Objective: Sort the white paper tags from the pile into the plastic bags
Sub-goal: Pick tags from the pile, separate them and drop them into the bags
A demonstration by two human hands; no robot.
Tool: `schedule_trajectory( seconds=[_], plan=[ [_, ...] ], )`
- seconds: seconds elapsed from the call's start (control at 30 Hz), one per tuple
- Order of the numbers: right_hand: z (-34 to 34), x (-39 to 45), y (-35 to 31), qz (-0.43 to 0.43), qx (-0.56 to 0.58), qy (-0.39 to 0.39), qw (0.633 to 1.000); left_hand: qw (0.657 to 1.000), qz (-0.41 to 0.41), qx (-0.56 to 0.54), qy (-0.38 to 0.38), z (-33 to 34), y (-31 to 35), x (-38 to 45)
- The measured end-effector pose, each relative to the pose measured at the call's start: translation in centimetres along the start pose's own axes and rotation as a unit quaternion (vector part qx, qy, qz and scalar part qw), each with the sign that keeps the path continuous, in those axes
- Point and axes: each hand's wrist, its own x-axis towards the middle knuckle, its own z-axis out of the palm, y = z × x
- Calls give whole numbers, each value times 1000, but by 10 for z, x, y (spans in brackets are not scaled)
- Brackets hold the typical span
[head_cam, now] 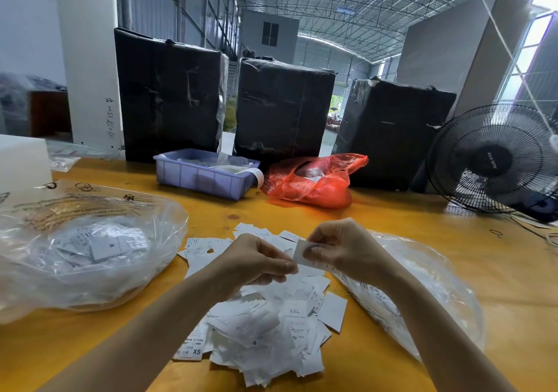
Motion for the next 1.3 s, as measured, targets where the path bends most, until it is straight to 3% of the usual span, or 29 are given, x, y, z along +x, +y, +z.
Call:
schedule_trajectory(
  seconds=[0.27,0.43,0.63,1.3],
  plan=[
    [2,-1,0,12,-3,-69,998,1000,1,-10,-3,2,0,-1],
    [3,-1,0,11,-8,-54,998,1000,1,-17,-1,2,1,0],
    [-7,-1,-3,-4,33,18,999,1000,7,-23,-15,0,1,0],
    [-2,-1,-2,4,18,-5,1000,999,2,-33,-23,0,1,-2]
  ],
)
